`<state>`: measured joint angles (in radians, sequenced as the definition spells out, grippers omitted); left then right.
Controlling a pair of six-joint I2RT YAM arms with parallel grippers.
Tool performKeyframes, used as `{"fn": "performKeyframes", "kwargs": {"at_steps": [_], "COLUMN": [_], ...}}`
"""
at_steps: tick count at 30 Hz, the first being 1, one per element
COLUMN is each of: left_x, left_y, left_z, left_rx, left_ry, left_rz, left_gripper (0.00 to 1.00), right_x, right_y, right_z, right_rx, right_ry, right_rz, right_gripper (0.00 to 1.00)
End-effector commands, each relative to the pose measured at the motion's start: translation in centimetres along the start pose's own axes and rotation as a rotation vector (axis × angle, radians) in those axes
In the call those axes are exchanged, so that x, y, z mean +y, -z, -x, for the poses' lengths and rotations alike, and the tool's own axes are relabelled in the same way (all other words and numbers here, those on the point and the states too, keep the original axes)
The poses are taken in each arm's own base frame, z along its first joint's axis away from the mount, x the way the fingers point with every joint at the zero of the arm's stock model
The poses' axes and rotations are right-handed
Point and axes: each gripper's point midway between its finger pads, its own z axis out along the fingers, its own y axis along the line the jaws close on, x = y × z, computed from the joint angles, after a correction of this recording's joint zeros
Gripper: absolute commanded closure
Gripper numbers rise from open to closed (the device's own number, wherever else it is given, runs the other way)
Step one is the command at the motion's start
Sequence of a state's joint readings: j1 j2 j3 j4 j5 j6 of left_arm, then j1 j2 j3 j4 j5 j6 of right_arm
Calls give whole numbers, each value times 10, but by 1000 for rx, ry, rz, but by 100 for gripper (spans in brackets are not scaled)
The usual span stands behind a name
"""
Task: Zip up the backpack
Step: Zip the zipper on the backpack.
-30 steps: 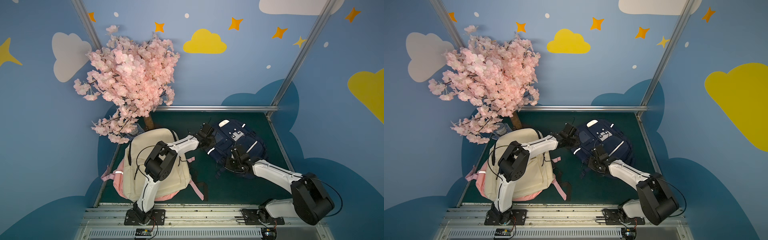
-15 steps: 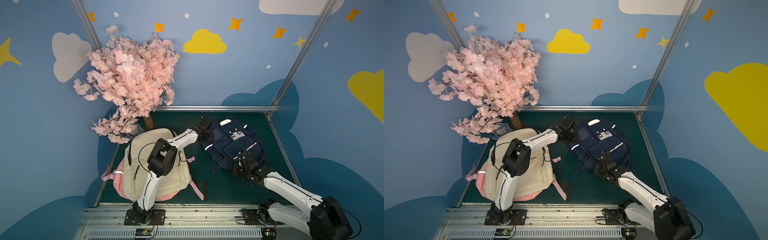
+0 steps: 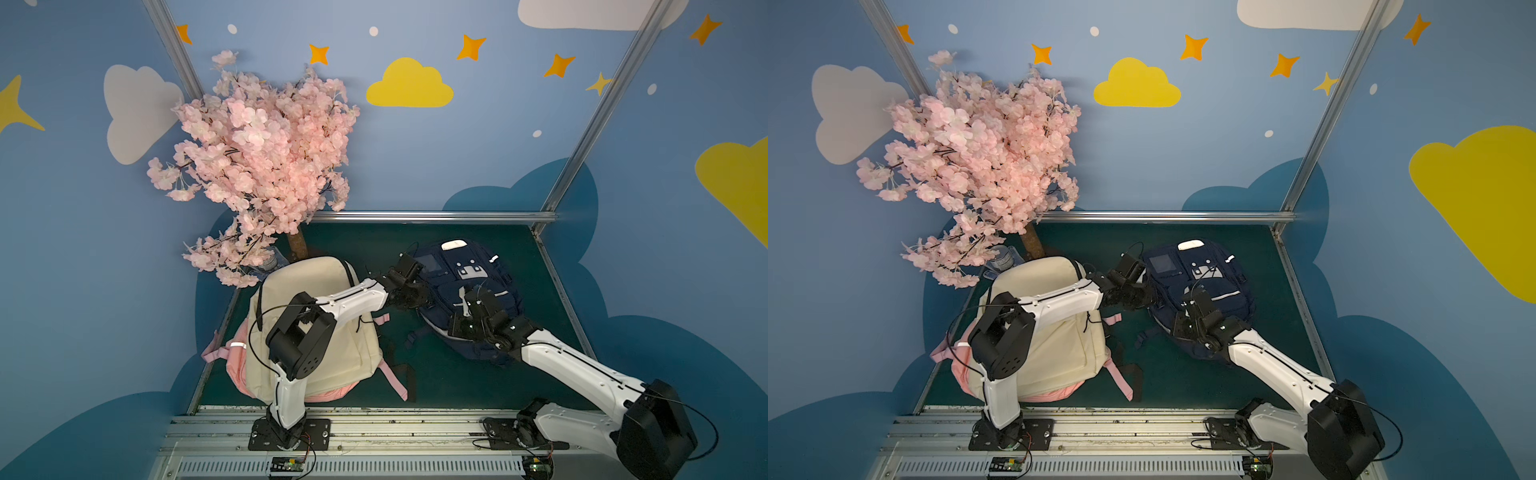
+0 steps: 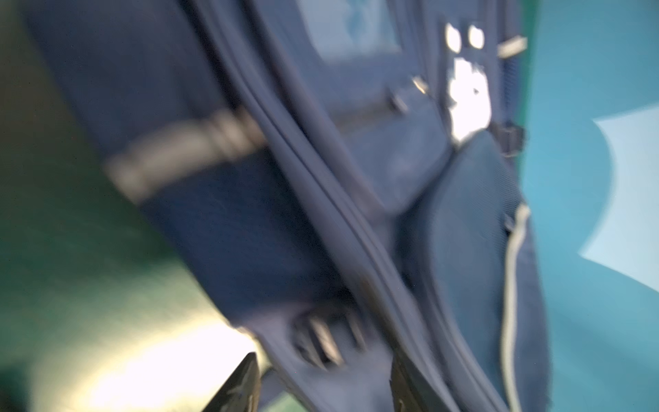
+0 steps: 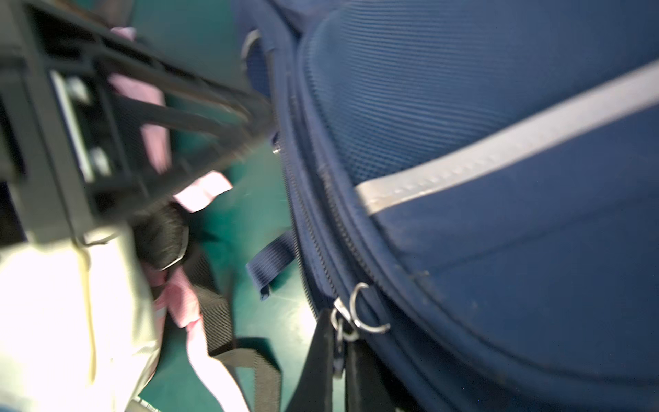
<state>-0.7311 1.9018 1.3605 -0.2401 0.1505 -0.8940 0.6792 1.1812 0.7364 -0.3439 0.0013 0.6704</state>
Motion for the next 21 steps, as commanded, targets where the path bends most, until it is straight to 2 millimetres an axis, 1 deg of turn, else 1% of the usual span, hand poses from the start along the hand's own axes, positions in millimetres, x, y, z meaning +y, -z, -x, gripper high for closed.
{"fn": "performKeyframes", "kwargs": {"at_steps": [1,4,5,8,12,14,16,18,19,21], "left_x": [-20,-21,-20,-18,-17,-16,-15,-11,-8,1], "left_y": [6,13,13,7,-4,-10,-16,-19,-19,-16], "left_z": [2,3,2,-3,-11,-14,-12,-6,-2,10], "left_rx": [-33,-70,-69,-49,-21,-10,-3,-8,-13,-33], "left_ry": [49,59,58,72,80,86,89,90,92,100], "left_rz": [-127,-150,-144,-153,-157,-154,-146,-129,-122,-100], "left_gripper": [41,41,41,42,49,55,67,78,83,92], "right_x": [24,29,29,34,41,44,46,43,39,22], "right_y": [0,-3,-4,-6,-7,-7,-6,-4,-2,1], "right_z": [9,4,3,0,0,0,1,1,1,-1], "right_rx": [-28,-24,-22,-20,-18,-16,-18,-17,-20,-32], "right_ry": [69,87,88,96,110,118,121,116,108,57], "right_rz": [43,38,37,44,47,50,51,38,22,-46], "right_gripper": [100,100,100,100,100,100,100,100,100,100]}}
